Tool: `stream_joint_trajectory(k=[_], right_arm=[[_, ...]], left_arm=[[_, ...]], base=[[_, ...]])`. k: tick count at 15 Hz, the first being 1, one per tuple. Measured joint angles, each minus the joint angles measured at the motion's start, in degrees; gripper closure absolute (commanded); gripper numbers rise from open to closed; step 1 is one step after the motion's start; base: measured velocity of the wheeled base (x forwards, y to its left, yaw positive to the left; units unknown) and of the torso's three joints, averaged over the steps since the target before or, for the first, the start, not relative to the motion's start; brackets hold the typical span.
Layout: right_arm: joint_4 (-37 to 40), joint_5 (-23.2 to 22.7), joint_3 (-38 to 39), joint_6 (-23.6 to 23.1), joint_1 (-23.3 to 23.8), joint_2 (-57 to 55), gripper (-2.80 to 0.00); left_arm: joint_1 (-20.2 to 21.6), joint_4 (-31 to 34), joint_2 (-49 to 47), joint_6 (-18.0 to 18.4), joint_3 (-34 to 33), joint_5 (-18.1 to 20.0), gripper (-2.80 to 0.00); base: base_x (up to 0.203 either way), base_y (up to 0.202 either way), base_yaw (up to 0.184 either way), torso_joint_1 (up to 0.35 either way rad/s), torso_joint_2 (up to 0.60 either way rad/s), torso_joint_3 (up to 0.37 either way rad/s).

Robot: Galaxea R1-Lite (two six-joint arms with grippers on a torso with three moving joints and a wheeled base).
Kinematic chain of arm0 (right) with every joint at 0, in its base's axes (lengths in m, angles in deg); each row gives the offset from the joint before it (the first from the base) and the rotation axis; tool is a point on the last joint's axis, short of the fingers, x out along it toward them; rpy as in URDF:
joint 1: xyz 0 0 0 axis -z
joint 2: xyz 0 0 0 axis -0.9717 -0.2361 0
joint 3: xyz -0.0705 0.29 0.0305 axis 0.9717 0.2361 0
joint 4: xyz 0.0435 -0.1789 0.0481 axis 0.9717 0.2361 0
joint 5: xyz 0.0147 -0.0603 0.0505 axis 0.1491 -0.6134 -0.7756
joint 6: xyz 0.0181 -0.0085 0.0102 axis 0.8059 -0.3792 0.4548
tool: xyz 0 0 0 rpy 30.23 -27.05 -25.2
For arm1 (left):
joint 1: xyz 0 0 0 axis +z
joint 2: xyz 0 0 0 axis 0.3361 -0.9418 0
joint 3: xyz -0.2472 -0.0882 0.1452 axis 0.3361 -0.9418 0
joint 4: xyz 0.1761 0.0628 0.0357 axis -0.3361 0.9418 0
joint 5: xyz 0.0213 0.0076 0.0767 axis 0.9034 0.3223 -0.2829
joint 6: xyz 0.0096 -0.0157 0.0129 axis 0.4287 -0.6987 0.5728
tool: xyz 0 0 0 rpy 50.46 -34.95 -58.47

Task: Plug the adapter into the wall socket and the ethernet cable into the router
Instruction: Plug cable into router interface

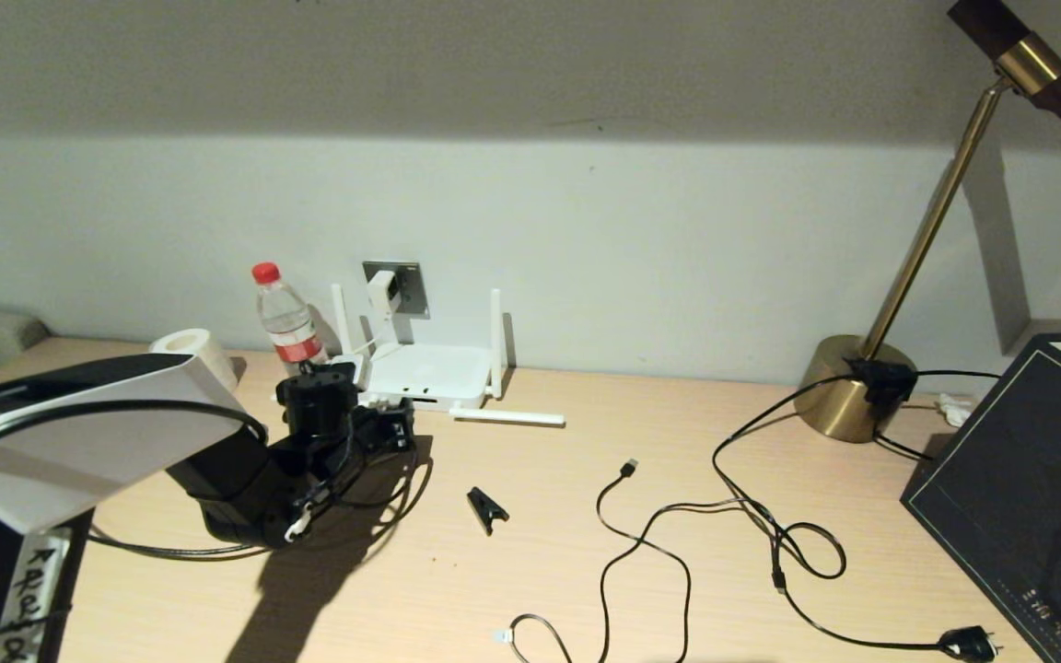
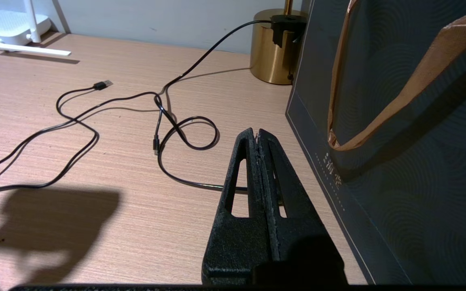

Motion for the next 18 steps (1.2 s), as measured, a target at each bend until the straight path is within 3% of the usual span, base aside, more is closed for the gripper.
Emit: stream_joint_trajectory(k=[18], right_arm=[[0.00,0.00,0.00,0.02,0.00,0.00,0.00]], left_arm=[[1.10,-0.10,0.11,0.20,-0.73,0.87,0.00]], base=[[0.000,0.000,0.000,0.000,0.00,0.000]])
